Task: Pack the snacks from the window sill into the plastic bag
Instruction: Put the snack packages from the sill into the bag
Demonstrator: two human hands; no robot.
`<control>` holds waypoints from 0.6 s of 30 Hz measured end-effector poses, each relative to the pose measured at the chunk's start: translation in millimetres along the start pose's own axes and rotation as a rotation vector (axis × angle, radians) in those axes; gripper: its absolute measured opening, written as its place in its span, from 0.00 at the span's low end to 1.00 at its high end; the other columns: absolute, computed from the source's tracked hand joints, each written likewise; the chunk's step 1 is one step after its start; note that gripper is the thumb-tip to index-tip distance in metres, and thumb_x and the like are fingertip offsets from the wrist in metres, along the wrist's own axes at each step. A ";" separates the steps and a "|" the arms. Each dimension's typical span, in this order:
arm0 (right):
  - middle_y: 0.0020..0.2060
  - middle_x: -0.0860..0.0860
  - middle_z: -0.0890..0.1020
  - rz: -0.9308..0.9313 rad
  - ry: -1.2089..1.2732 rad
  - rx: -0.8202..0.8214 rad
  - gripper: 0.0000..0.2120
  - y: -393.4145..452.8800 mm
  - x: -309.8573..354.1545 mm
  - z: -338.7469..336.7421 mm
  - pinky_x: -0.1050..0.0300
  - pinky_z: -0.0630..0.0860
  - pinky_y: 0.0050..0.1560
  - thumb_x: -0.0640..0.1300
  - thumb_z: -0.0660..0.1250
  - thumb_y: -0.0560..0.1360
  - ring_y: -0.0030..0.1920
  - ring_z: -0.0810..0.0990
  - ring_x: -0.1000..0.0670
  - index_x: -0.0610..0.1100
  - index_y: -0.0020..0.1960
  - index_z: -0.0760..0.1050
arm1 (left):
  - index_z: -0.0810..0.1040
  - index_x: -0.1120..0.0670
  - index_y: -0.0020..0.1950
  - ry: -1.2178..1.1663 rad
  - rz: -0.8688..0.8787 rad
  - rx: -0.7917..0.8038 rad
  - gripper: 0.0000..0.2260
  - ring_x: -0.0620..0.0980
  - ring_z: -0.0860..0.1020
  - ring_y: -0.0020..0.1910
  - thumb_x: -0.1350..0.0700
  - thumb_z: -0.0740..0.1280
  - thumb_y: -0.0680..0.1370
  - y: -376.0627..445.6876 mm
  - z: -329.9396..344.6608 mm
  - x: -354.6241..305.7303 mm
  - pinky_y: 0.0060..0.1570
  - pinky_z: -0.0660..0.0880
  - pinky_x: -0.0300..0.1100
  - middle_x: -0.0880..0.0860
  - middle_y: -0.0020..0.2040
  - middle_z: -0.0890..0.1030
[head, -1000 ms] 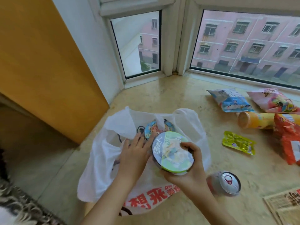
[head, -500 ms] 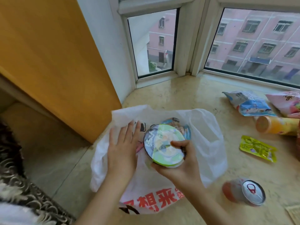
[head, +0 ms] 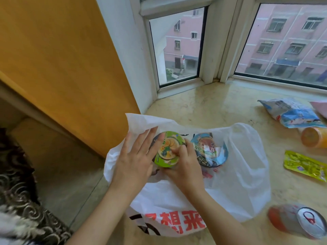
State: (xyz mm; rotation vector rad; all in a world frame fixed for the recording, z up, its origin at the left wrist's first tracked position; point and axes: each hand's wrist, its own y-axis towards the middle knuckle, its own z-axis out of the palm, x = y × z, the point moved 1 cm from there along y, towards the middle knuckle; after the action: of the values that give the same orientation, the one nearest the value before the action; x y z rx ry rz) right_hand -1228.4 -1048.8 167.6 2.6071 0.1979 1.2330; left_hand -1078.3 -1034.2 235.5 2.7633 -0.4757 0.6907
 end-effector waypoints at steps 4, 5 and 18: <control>0.68 0.43 0.67 0.071 -0.109 0.010 0.22 7.0 -5.8 8.8 0.54 0.77 0.39 0.50 0.76 0.66 0.64 0.72 0.42 0.40 0.49 0.68 | 0.47 0.53 0.78 -0.084 -0.040 0.047 0.52 0.53 0.44 0.77 0.32 0.70 0.65 16.3 15.1 0.3 0.74 0.44 0.55 0.54 0.79 0.47; 0.69 0.42 0.67 0.073 -0.154 -0.001 0.23 8.4 -5.0 8.7 0.54 0.77 0.38 0.51 0.76 0.66 0.65 0.71 0.42 0.40 0.50 0.69 | 0.46 0.53 0.78 -0.081 -0.043 0.059 0.53 0.53 0.44 0.77 0.31 0.68 0.65 19.6 18.2 -0.7 0.74 0.44 0.55 0.54 0.79 0.46; 0.64 0.44 0.78 -0.391 -0.633 -0.069 0.13 -2.4 -20.0 -18.9 0.49 0.73 0.52 0.34 0.62 0.71 0.62 0.77 0.44 0.41 0.52 0.80 | 0.73 0.51 0.71 -0.203 0.109 -0.131 0.37 0.51 0.81 0.46 0.50 0.79 0.62 47.2 50.9 -36.3 0.46 0.75 0.53 0.54 0.72 0.70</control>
State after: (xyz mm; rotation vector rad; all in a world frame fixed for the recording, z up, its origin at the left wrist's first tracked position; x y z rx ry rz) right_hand -1255.8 -1047.9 163.6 2.5798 0.4939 0.2607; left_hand -1105.2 -1084.5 181.8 2.7107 -0.6921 0.3877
